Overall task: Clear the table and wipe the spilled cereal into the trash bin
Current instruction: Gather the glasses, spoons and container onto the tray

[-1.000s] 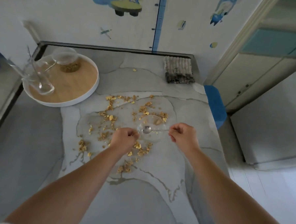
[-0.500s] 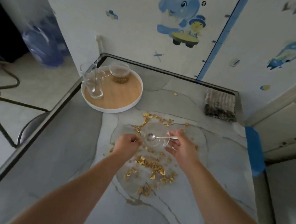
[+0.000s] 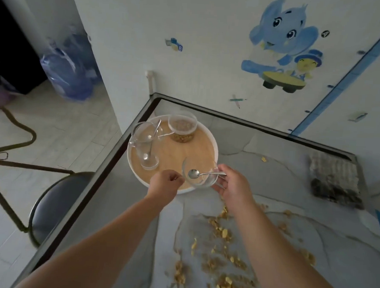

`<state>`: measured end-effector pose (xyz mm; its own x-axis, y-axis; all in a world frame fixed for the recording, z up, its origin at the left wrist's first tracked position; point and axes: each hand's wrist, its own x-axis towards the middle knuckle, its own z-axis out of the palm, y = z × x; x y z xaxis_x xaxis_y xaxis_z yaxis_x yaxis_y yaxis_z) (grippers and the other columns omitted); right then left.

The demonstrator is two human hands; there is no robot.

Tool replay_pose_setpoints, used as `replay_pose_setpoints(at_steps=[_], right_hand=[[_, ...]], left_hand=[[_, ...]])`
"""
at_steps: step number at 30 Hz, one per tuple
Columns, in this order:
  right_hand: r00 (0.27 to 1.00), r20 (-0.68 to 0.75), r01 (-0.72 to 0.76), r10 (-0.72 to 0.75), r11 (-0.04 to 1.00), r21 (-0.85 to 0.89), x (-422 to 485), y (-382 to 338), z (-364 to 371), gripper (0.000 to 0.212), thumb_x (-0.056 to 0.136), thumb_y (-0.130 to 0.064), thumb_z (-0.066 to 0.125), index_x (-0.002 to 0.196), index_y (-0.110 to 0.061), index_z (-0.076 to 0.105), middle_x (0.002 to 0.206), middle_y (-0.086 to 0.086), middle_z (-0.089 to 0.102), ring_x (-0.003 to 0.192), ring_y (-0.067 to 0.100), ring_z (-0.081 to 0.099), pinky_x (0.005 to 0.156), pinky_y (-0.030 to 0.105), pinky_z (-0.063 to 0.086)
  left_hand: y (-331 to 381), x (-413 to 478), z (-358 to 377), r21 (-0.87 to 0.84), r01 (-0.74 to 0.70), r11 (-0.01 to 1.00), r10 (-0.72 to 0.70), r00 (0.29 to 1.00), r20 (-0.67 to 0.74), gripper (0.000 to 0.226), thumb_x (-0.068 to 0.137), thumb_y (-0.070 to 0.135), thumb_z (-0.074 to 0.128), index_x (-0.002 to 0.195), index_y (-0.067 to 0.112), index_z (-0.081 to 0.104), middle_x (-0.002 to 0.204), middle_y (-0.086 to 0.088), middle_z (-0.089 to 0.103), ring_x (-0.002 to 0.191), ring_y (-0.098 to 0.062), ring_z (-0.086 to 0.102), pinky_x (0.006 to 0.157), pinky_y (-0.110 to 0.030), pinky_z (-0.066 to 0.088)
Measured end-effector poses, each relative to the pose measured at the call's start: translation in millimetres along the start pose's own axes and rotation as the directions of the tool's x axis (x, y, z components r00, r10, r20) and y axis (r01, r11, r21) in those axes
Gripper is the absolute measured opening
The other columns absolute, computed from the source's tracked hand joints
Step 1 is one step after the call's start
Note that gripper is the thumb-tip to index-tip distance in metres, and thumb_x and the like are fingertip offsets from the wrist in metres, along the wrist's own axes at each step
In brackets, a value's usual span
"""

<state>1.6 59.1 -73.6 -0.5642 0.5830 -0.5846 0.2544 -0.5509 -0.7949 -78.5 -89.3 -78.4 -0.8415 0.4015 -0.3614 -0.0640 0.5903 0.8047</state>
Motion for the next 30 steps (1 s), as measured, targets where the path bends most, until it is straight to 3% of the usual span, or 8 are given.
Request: replay_pose_setpoints(at_steps=[6,10,15,19,23,25,28,30], right_hand=[[0.989,-0.088,-0.11,0.115,0.992,0.053,57,-11,35,0.011,0.089,-0.018,0.055,0.08,-0.013,0.058,0.078,0.003,0.059,0.067,0.015,0.055,0.061,0.028,0.044],[0.982,-0.109,-0.141,0.153,0.984,0.11,75,-10,46,0.013,0.088,-0.02,0.055,0.078,-0.013,0.057,0.075,0.003,0.058,0.063,0.014,0.054,0.057,0.026,0.043],[0.98,-0.139,-0.116,0.142,0.978,0.176,88,-14,51,0.014,0.087,-0.018,0.058,0.076,-0.011,0.057,0.076,0.004,0.059,0.066,0.014,0.057,0.057,0.025,0.045],[0.985,-0.134,-0.088,0.113,0.98,0.179,94,-16,50,0.008,0.088,-0.018,0.057,0.087,-0.012,0.061,0.088,0.004,0.064,0.077,0.015,0.061,0.061,0.024,0.047],[0.993,-0.098,-0.044,0.061,0.985,0.166,97,-19,45,0.025,0.088,-0.019,0.057,0.109,-0.006,0.059,0.103,0.012,0.065,0.09,0.022,0.063,0.068,0.029,0.051],[0.995,-0.085,-0.033,0.046,0.989,0.147,96,-19,42,0.027,0.087,-0.02,0.057,0.109,-0.004,0.057,0.1,0.013,0.064,0.089,0.023,0.062,0.069,0.03,0.051],[0.995,-0.09,-0.023,0.033,0.993,0.112,93,-18,36,0.013,0.087,-0.019,0.057,0.098,-0.012,0.053,0.085,0.009,0.055,0.078,0.019,0.054,0.065,0.029,0.045],[0.996,-0.09,-0.015,0.024,0.995,0.099,87,-18,30,0.021,0.089,-0.018,0.056,0.109,-0.018,0.048,0.086,0.006,0.053,0.082,0.017,0.052,0.065,0.028,0.043]], left_hand=[[-3,66,2,0.022,0.029,0.999,-0.029,1.0,0.01,0.012,0.087,0.017,0.059,0.079,0.01,0.065,0.066,-0.001,0.055,0.07,-0.019,0.051,0.053,-0.024,0.035],[-8,90,8,0.047,0.056,0.997,-0.057,0.998,0.013,0.015,0.087,0.018,0.058,0.09,0.009,0.069,0.079,-0.002,0.06,0.076,-0.017,0.052,0.061,-0.023,0.034],[-9,109,14,-0.03,0.096,0.995,-0.096,0.995,0.011,0.009,0.086,0.017,0.059,0.084,0.017,0.067,0.07,0.001,0.06,0.067,-0.014,0.053,0.049,-0.011,0.037],[-5,114,21,-0.04,0.106,0.994,-0.105,0.994,0.014,0.015,0.088,0.021,0.059,0.096,0.013,0.069,0.082,-0.001,0.062,0.078,-0.016,0.056,0.061,-0.022,0.039],[1,119,29,-0.08,0.134,0.988,-0.136,0.99,-0.022,0.021,0.088,0.021,0.058,0.107,0.016,0.067,0.09,0.001,0.063,0.083,-0.016,0.057,0.07,-0.023,0.04],[4,118,30,-0.069,0.148,0.987,-0.151,0.988,-0.043,0.03,0.088,0.018,0.055,0.117,0.018,0.062,0.101,0.0,0.064,0.091,-0.019,0.059,0.074,-0.024,0.042],[8,110,32,-0.054,0.163,0.985,-0.166,0.985,-0.054,0.047,0.087,0.018,0.055,0.134,0.018,0.047,0.125,-0.003,0.059,0.111,-0.024,0.057,0.09,-0.031,0.046],[9,100,35,-0.033,0.168,0.985,-0.169,0.984,-0.055,0.055,0.088,0.021,0.054,0.14,0.017,0.037,0.134,-0.005,0.053,0.118,-0.026,0.053,0.097,-0.035,0.044]])
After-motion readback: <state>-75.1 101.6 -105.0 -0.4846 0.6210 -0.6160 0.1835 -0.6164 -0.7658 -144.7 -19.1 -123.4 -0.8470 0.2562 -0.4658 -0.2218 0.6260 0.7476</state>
